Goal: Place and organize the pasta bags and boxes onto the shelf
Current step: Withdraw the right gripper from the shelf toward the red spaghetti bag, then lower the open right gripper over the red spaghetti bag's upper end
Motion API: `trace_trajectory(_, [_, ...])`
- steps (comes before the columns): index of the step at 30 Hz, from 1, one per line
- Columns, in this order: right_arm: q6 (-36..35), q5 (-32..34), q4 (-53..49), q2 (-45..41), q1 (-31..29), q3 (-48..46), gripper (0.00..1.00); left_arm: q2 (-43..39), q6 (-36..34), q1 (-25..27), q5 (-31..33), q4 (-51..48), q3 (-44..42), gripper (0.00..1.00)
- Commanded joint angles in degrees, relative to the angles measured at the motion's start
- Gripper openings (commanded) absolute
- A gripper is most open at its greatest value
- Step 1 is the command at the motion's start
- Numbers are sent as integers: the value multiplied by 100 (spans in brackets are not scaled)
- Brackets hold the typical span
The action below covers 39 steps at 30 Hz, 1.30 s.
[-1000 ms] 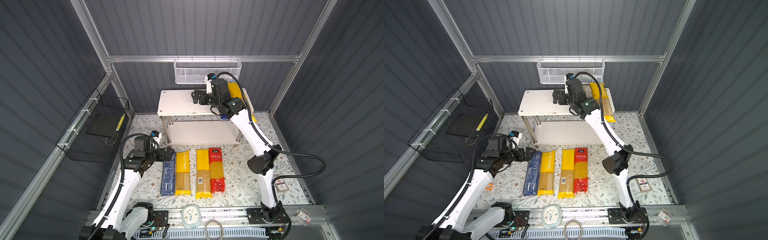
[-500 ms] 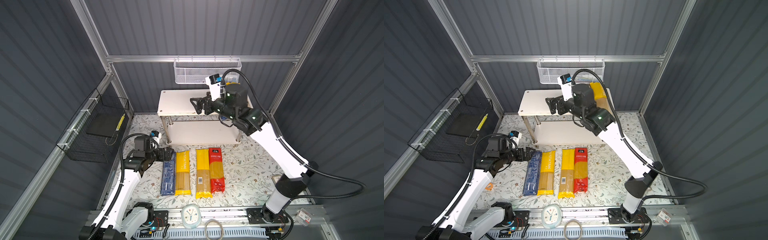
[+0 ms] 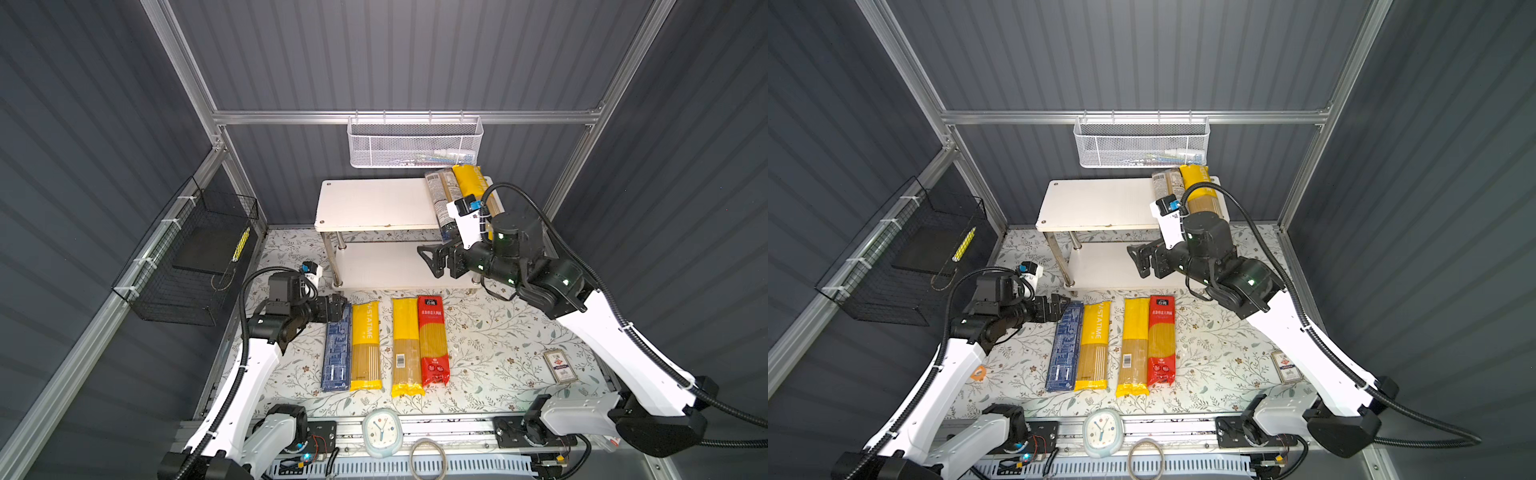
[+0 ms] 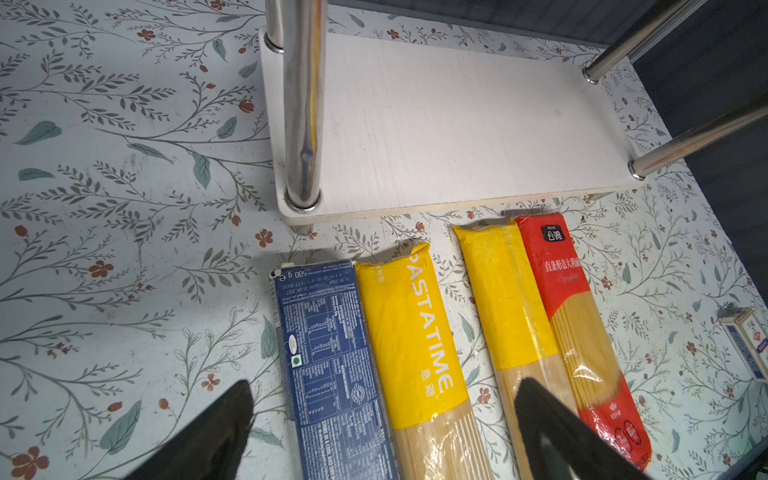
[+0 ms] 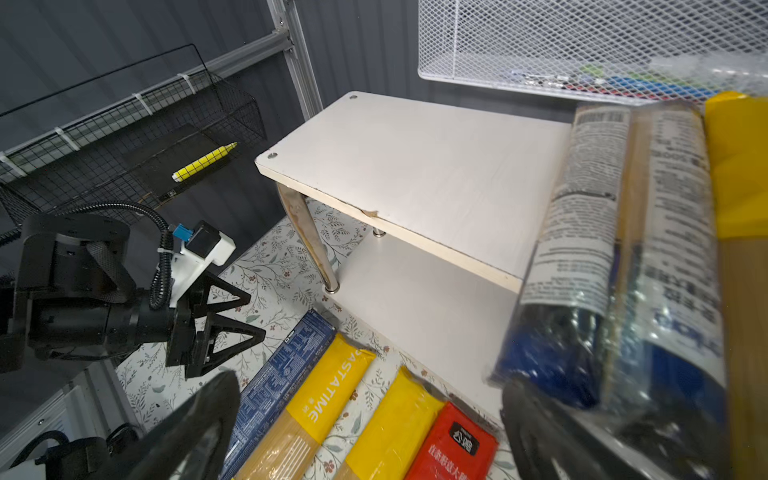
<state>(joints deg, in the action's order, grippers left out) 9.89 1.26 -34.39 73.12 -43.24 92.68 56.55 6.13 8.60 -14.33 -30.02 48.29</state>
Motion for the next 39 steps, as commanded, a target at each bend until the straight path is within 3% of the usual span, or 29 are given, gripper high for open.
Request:
trace_trajectory(1, [275,76,-1049,-158,-9,-39,99,-100,-77,19,28,-136,161,99])
trace_trajectory(6, [1241,44,-1660,-740,-149,-957,96,-42,-101,19,28,-115,169,99])
trace_trajectory(11, [1748,113,-1636,-1422,-507,-1782,97,10,-129,19,68,-141,198,99])
trace_trajectory(18, [2269,-76,-1256,-1555,-584,-2982,98,-48,-117,19,84,-139,167,99])
trace_trajectory(24, [2748,401,-913,-1276,-546,-3734,99,-46,-129,19,85,-145,184,99])
trace_trajectory(32, [3352,72,118,-498,-510,-4517,99,-100,-126,19,107,-150,189,99])
trace_trajectory(39, [3688,-130,406,241,-493,-4641,99,-109,-123,19,112,-144,188,99])
